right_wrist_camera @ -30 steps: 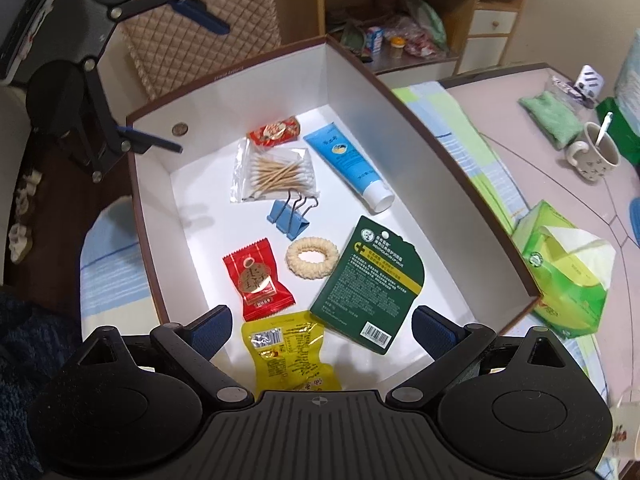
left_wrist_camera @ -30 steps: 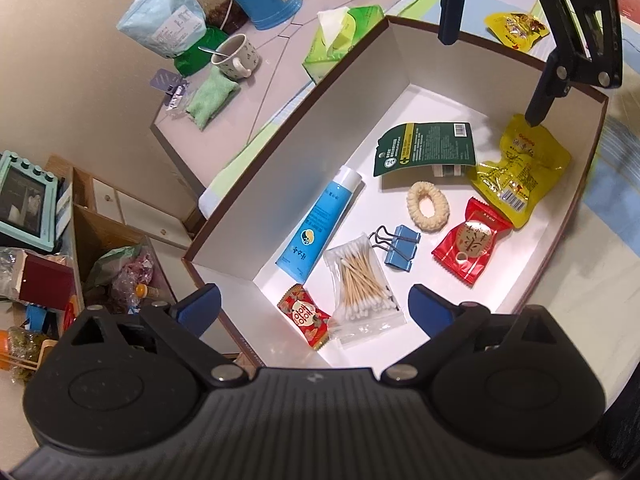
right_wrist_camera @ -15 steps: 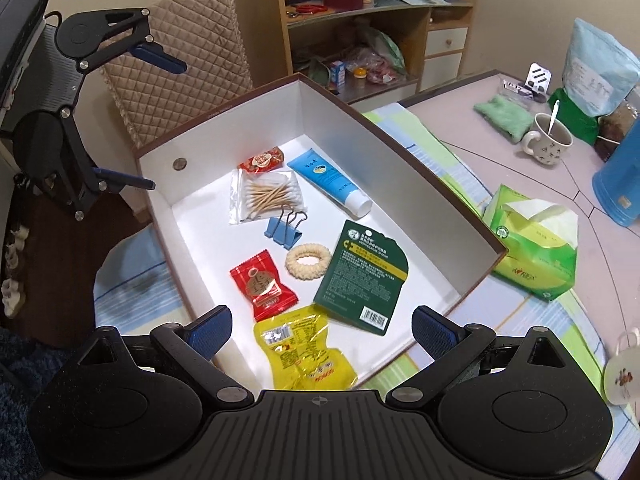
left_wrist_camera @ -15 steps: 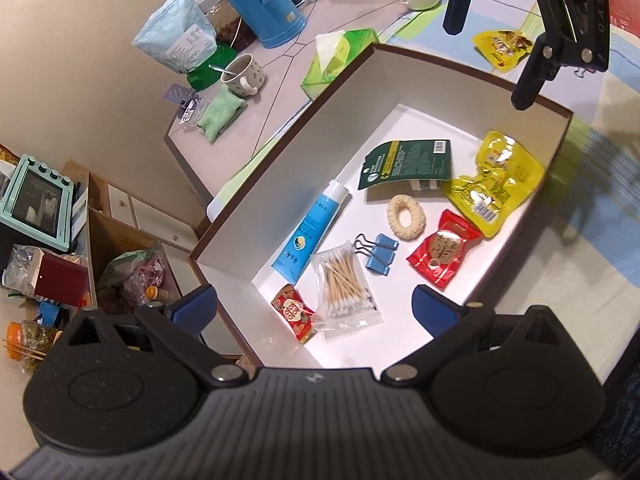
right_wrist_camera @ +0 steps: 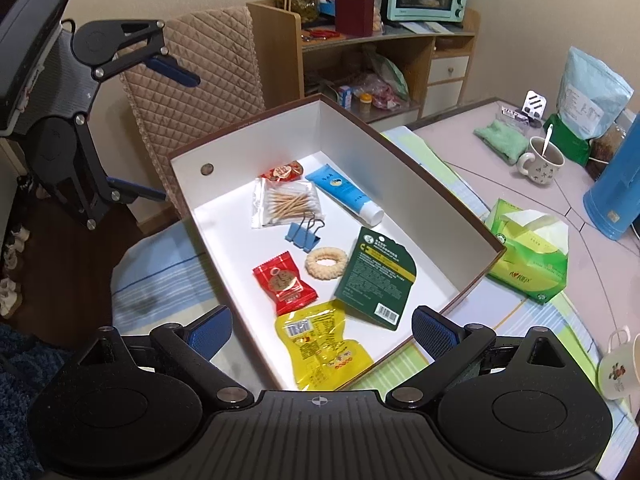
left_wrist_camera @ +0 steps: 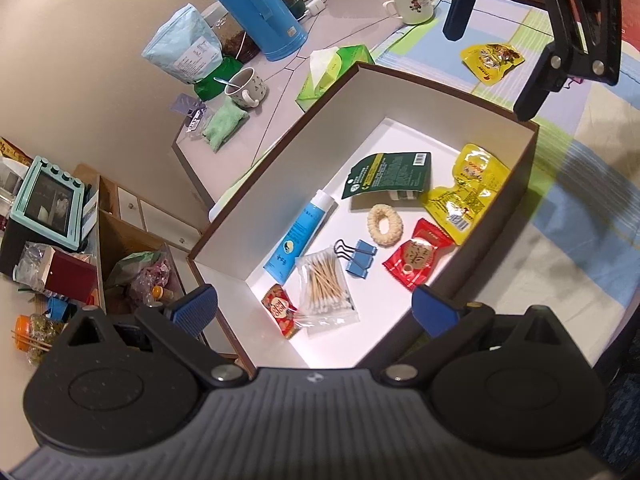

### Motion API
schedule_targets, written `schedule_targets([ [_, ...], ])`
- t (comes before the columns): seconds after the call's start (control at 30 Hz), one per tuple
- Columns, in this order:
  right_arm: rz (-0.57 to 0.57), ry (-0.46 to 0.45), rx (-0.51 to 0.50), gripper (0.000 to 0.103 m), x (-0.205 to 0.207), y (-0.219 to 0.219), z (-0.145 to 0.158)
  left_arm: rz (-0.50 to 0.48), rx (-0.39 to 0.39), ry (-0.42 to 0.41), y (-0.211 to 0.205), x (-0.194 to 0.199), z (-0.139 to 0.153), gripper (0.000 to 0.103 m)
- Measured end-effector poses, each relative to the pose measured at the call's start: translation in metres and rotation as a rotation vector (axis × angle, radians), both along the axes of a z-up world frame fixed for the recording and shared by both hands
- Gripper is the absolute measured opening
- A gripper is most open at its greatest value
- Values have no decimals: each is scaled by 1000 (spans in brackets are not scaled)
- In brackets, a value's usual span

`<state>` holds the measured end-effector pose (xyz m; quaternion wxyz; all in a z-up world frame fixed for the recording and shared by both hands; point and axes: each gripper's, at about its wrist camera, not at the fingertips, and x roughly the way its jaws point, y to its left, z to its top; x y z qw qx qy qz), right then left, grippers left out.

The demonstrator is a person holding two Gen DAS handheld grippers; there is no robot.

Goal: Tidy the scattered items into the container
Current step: 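Lift both open tools up and away from the box, then move both open tools toward the yellow snack packet and pink binder clip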

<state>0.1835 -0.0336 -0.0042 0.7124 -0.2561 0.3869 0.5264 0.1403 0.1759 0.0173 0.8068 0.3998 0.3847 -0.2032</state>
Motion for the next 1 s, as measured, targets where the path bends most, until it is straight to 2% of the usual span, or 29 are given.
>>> schedule_targets([
  [0.23,-1,12,38,99,-11,-18,2,31,-9,16,-7,-18,-2,102],
  [0.43,3,2,114,99,-14,-49,15,56,-43,8,-20,-28,2,102],
  [0.7,-27,-26,196,99,-17,-108,31,70,-178,-13,-44,-46,12,102],
  [0.87,-95,-16,158,99,-14,-162,28,80,-260,6,-65,-58,10,102],
  [1.0,-196,38,121,99,-8,-204,17,83,-298,42,-88,-68,0,102],
])
